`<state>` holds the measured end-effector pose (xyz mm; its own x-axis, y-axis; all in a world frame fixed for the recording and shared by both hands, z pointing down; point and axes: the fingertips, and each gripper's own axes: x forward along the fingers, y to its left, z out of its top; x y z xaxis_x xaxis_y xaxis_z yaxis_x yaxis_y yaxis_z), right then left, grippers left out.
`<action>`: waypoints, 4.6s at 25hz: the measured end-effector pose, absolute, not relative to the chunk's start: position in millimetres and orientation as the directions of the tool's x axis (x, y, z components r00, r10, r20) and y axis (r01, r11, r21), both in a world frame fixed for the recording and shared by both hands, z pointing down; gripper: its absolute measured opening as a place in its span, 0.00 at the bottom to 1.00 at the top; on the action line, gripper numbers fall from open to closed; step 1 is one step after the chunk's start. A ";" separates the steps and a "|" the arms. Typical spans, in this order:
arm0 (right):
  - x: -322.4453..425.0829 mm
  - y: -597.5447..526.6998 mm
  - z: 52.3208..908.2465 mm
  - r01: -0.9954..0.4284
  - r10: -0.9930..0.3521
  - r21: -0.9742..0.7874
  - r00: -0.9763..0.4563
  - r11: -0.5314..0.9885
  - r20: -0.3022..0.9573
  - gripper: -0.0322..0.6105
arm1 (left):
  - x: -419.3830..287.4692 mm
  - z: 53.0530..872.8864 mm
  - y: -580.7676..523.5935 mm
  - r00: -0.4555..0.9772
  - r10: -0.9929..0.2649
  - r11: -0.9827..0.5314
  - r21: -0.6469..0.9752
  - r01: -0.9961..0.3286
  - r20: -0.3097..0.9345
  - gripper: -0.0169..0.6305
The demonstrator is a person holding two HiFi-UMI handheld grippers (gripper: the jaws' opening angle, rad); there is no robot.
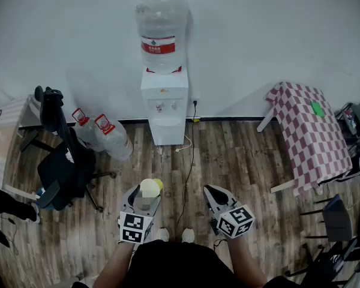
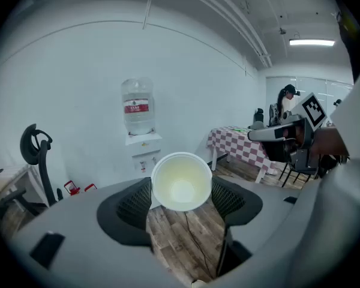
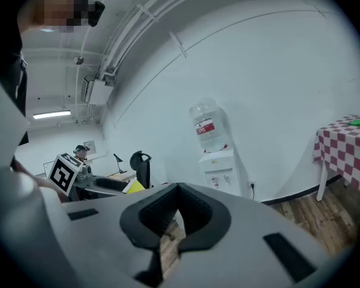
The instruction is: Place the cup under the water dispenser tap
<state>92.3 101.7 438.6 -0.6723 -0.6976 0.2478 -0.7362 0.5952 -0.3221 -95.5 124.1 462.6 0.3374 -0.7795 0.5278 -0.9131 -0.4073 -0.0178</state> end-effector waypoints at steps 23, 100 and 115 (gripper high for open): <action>44.1 121.2 429.3 -0.793 -0.759 -0.312 -0.600 0.523 0.254 0.08 | -148.0 449.2 124.9 0.418 -0.782 -0.472 -0.001 -0.882 0.462 0.53; 91.1 -161.9 527.4 -0.685 -0.561 -0.390 -0.728 0.616 0.394 0.08 | -69.1 554.9 -168.5 0.294 -0.705 -0.366 0.024 -0.930 0.645 0.53; 26.1 -298.2 612.8 -0.733 -0.574 -0.304 -0.672 0.609 0.468 0.08 | -80.3 713.7 -343.1 0.359 -0.576 -0.488 0.043 -0.872 0.735 0.53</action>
